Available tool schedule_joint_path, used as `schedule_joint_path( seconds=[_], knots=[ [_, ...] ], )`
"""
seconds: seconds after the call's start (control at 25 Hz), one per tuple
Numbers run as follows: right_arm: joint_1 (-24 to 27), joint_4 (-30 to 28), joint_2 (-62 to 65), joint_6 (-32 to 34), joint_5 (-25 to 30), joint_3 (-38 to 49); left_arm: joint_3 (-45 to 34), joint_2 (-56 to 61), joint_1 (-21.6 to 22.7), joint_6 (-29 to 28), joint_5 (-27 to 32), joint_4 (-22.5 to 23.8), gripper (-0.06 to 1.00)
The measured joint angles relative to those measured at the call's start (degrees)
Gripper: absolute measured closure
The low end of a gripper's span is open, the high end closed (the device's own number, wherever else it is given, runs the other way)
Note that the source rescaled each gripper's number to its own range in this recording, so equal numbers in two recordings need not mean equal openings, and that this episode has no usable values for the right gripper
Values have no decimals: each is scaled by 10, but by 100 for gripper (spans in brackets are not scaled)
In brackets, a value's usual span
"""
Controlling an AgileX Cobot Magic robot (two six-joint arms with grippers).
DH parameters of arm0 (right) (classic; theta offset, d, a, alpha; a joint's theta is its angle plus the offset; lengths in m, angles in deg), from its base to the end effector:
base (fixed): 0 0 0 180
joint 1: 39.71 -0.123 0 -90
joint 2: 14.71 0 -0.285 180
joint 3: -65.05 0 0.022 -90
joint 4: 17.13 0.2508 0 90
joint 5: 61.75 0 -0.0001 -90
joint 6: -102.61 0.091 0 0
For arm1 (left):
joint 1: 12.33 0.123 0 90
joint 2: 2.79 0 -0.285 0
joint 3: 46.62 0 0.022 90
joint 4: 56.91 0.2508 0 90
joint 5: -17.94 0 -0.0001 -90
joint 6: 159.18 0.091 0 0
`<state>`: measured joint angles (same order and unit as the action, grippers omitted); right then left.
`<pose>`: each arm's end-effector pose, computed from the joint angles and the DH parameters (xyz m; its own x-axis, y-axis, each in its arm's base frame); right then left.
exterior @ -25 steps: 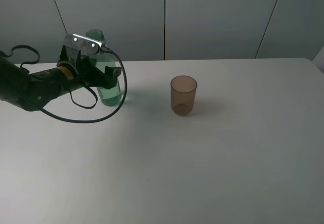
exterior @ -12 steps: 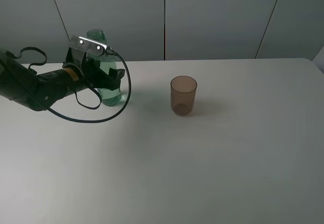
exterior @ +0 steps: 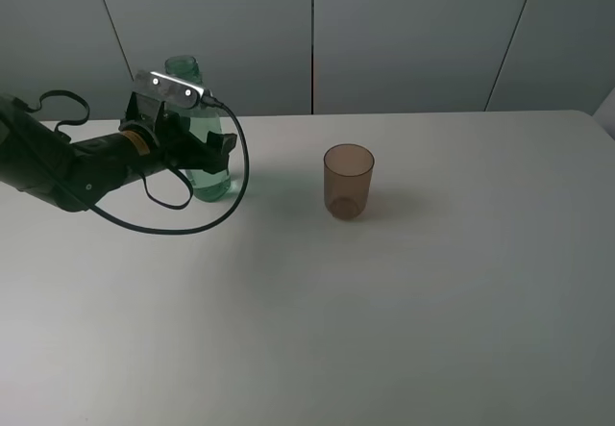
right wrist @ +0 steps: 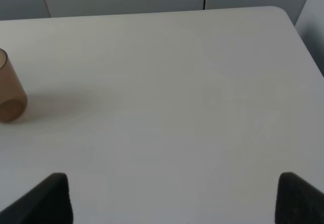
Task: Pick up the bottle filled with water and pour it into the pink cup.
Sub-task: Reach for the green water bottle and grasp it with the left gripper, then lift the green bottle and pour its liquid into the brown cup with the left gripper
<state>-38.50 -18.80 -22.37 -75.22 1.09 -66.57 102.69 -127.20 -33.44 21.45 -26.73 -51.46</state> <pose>-0.0072 -0.0022 0.2753 -0.4815 0.0347 -0.8758 0.0557 0.9984 0.0090 0.3445 -0.1395 0.1079 -0.2937 0.1975 -0.9352 0.4422 0.8955 0.0503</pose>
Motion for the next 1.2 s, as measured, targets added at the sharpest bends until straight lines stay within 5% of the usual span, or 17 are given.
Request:
schedule_joint_path(
  seconds=[0.08,0.12,0.24,0.64,0.84,1.2],
  knots=[
    [0,0,0,0,0,0,0,0,0,0,0,0,-4],
    [0,0,0,0,0,0,0,0,0,0,0,0,6],
    [0,0,0,0,0,0,0,0,0,0,-1,0,94],
    [0,0,0,0,0,0,6,-4,0,17,-10,0,92],
    [0,3,0,0,0,0,63,-4,-16,50,67,0,92],
    [0,7,0,0,0,0,166,-4,-57,216,139,1,92]
  ],
)
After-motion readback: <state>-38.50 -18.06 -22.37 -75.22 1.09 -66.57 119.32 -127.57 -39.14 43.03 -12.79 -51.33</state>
